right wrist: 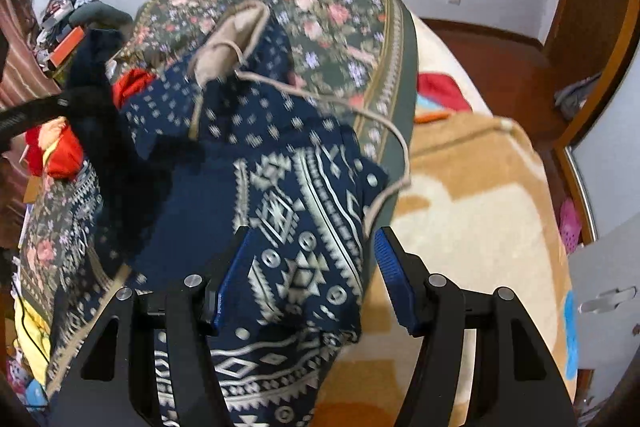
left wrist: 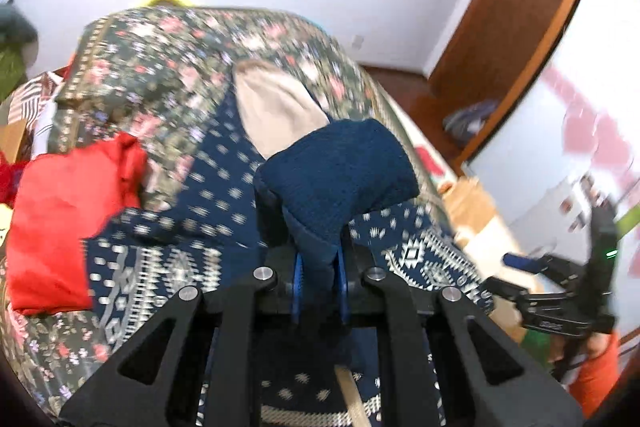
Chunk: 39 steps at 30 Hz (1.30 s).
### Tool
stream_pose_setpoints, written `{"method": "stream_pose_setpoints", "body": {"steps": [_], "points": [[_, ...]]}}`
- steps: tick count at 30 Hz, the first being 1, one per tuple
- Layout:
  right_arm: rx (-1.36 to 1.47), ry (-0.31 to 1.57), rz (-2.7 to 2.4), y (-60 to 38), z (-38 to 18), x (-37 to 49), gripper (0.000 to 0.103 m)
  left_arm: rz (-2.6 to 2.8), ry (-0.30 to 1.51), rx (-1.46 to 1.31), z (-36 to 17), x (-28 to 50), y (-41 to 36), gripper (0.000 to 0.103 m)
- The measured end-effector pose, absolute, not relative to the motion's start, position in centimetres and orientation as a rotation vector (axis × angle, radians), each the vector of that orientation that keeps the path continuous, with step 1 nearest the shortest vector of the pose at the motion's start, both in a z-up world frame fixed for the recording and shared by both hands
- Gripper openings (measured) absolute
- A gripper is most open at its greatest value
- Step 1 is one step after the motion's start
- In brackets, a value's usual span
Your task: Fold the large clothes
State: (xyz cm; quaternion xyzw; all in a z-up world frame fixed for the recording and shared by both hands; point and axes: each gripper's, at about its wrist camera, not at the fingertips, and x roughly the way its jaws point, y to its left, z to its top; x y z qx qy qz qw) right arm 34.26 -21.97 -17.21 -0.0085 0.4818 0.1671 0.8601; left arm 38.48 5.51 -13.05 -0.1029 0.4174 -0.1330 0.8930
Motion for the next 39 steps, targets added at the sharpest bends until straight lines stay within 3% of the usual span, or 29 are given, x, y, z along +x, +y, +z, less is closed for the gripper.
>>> {"method": "stream_pose_setpoints", "body": {"steps": [7, 17, 19, 24, 28, 39], "points": [[-0.050, 1.048, 0.405, -18.7, -17.9, 34.6, 0.058, -0.219, 0.776, -0.294, -11.8, 35.7, 12.2, 0.012], [-0.132, 1.216, 0.393, -15.5, -23.6, 35.6, 0.059, -0.098, 0.986, -0.420, -22.4, 34.4, 18.0, 0.013], [-0.149, 1.208, 0.405, -15.1, -23.5, 35.4, 0.069, -0.064, 1.032, -0.446, -24.2, 34.1, 18.8, 0.016], [-0.207, 1.195, 0.395, -14.2, -23.8, 35.0, 0.073, 0.006, 1.087, -0.515, -27.0, 32.7, 20.9, 0.032], [-0.201, 1.189, 0.395, -14.2, -23.8, 34.6, 0.075, 0.105, 1.063, -0.508, -27.3, 30.7, 22.7, 0.054], [-0.231, 1.178, 0.393, -13.7, -24.1, 34.4, 0.084, 0.146, 1.055, -0.496, -25.2, 28.1, 24.2, 0.057]]}}
